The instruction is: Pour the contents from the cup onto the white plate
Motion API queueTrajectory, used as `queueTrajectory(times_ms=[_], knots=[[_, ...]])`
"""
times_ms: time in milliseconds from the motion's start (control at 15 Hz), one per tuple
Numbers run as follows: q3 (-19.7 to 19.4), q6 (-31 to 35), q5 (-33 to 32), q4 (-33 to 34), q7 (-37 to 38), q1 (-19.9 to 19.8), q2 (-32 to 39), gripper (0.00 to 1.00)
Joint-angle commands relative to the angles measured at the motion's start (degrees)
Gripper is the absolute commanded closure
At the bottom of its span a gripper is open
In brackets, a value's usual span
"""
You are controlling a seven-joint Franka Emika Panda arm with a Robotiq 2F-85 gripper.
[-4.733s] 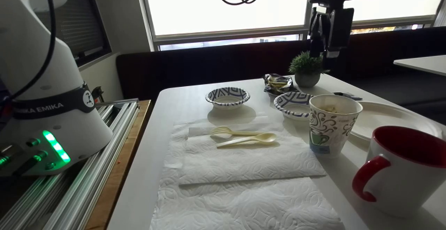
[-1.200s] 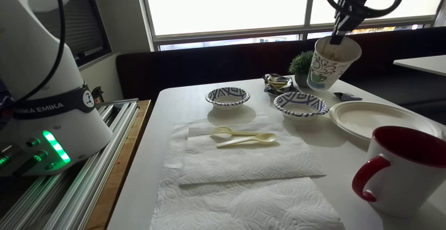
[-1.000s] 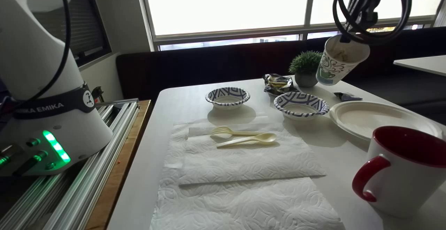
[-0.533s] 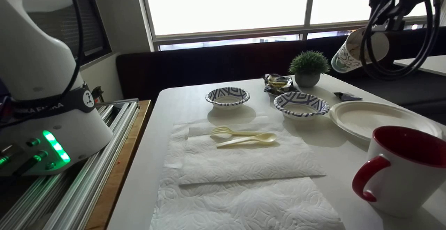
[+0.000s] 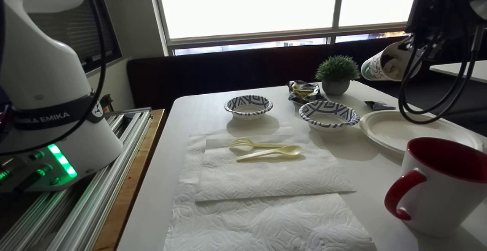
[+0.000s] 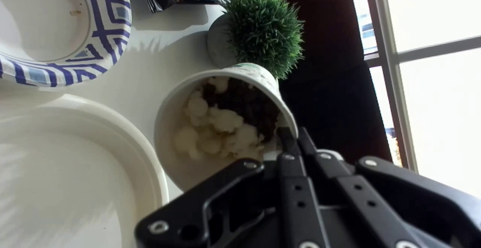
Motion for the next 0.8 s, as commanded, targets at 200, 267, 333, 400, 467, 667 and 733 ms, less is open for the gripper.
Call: queueTrajectory(times_ms=[200,267,333,400,467,667,733], knots=[[-0.92,-4.03,0.19,6.11,1.01,-0.69,4.80,0.96],[-0.99,-4.46,0.12,7.14,1.26,-0.84,5.57,0.96],[-1.00,-4.62,0.07,7.82,1.38,-0.90,6.03,0.96],[-0.97,-4.72,0.05,8.29,1.46,-0.92,6.33,0.99],[-0.91,-5.17,-0.25,9.35,1.04,-0.98,7.04,0.99],[0.48,-8.68,0.60,12.11,-0.79,-2.31,8.93,0.99],[0.70,-9.75,0.52,12.78,-1.85,-2.49,9.37,0.99]])
